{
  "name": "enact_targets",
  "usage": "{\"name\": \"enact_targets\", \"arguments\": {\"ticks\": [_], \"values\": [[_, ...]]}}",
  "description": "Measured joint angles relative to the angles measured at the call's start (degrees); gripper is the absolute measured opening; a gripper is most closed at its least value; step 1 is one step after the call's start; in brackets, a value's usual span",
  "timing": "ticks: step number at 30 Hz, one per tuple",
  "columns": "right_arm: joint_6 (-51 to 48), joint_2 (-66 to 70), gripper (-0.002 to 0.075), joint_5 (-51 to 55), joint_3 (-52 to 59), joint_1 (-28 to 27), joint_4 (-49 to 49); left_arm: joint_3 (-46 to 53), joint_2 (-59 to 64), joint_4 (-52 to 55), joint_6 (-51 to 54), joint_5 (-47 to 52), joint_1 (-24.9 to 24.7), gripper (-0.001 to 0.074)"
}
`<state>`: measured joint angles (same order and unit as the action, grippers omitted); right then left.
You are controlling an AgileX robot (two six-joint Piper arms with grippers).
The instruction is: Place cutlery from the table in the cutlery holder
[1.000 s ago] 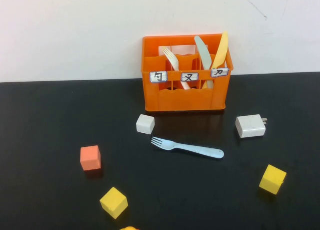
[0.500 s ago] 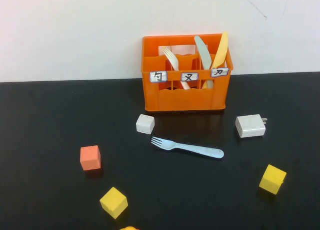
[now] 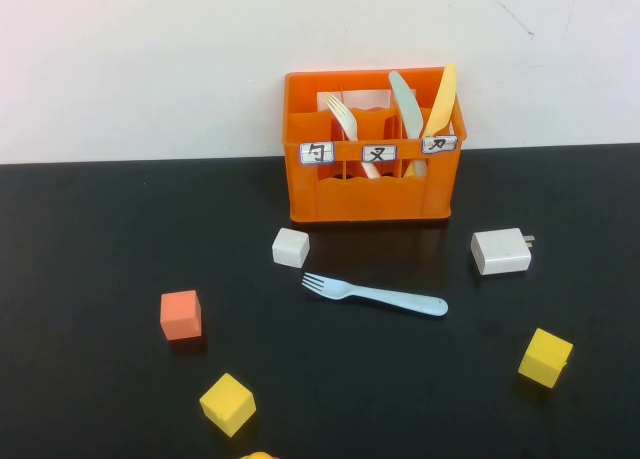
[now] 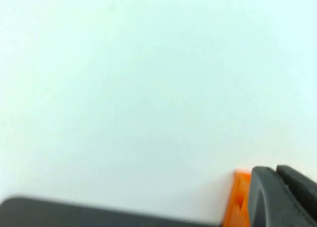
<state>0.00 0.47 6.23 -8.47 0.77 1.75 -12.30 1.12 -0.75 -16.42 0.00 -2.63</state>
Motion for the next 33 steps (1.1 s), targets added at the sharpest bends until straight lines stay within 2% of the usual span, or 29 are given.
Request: {"name": "enact_targets", "arguments": {"ticks": [10, 17, 20, 28, 33], "values": [[-5.4, 15.3, -0.0002, 4.8, -8.9, 0.0, 0.0, -10.9, 14.2, 0.0, 1.0, 18.7, 0.0, -0.0001], [-19.3, 29.8, -0.0002, 17.0, -20.3, 0.0, 3.1, -17.0, 26.4, -5.5, 1.2, 28.3, 0.0, -0.0001], [-29.2, 36.0, -0.0002, 21.4, -25.2, 0.0, 9.2, -19.3, 32.1, -10.2, 1.9, 30.4, 0.0, -0.0001], [-55.0, 53.2, -0.0002, 27.7, -34.2, 0.1, 32.9, -25.4, 46.0, -21.2, 9.6, 35.4, 0.0, -0.0001], [-64.6, 64.3, -0.0002, 28.6, -38.3, 4.2, 39.0, -27.4, 52.4, -23.8, 10.6, 36.6, 0.0, -0.0001]]}}
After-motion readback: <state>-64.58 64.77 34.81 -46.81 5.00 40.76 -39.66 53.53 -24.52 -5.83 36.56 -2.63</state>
